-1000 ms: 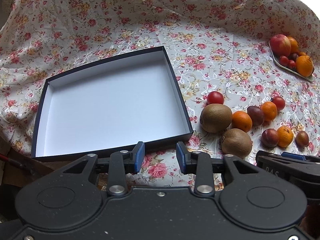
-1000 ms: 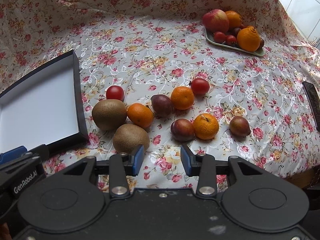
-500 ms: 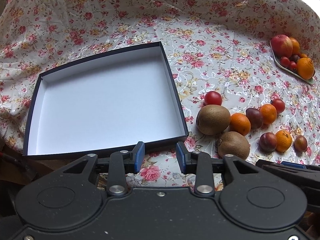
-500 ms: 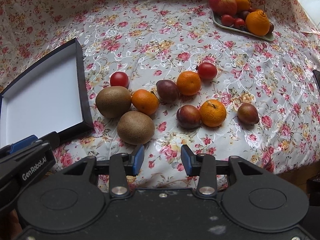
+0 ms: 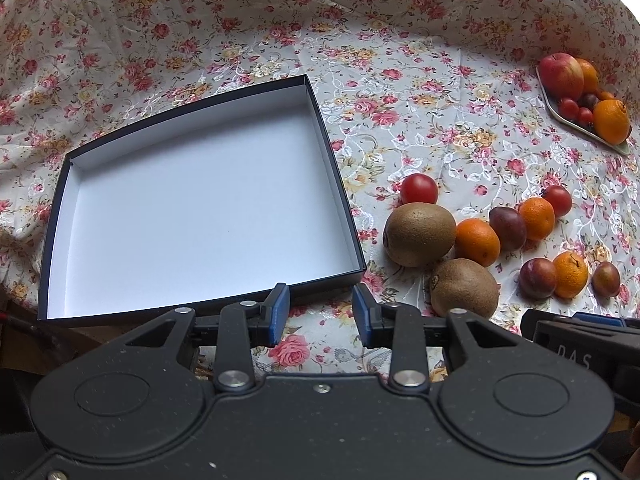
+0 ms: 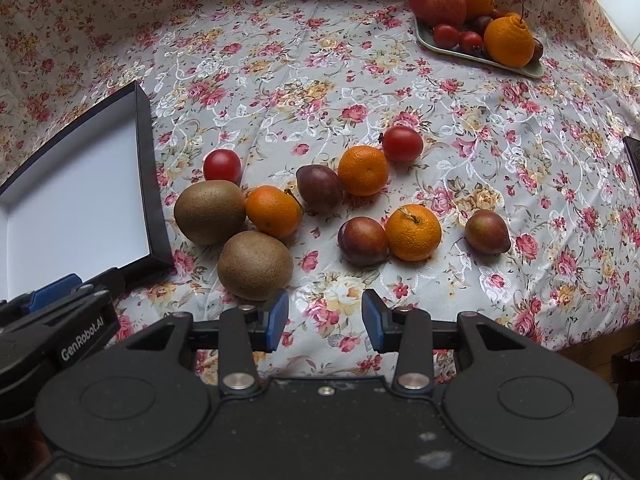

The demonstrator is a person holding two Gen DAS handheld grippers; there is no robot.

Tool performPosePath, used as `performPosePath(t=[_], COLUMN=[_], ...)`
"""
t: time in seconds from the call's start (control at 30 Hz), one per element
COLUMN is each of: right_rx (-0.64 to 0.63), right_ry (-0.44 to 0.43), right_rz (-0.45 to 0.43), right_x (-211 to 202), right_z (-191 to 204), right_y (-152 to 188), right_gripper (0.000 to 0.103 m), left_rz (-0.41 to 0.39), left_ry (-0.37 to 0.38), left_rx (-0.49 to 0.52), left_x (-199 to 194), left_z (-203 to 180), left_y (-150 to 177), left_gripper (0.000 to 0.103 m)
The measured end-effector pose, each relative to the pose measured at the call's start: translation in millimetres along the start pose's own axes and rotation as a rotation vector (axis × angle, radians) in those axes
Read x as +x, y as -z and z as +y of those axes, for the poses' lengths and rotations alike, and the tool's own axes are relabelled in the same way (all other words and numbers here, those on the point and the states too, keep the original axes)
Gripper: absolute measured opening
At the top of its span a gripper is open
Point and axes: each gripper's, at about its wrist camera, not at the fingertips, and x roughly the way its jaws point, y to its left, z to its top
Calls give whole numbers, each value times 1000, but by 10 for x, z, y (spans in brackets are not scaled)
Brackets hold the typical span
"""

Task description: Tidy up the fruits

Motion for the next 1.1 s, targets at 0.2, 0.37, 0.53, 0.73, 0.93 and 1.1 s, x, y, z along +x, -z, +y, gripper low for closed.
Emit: performPosePath(t=[0.2, 0.37, 0.53, 0.73, 0.93, 1.1], right_rx=[-7, -42, -45, 12, 73, 160], right_ry=[10, 29, 27, 20, 55, 67], right_rz=[-7, -27, -49, -84, -105, -116], right_x=[-17, -46, -88, -153, -167, -118], right_z=[11, 39, -4, -199, -498, -849], right_y=[7, 43, 64, 71, 135, 232], right_gripper=[41, 41, 41, 41, 41, 41], left_rz=[-2, -3, -27, -55, -29, 18], left_ry=[0, 4, -7, 4, 61, 81], left_rx=[7, -5, 4, 43, 37, 41], left_x=[-20, -49, -108, -182, -171, -109], left_z=[-27, -21, -64, -212, -331, -472], left_y=[3, 9, 19, 39, 28, 26], left_gripper=[43, 43, 43, 43, 43, 44])
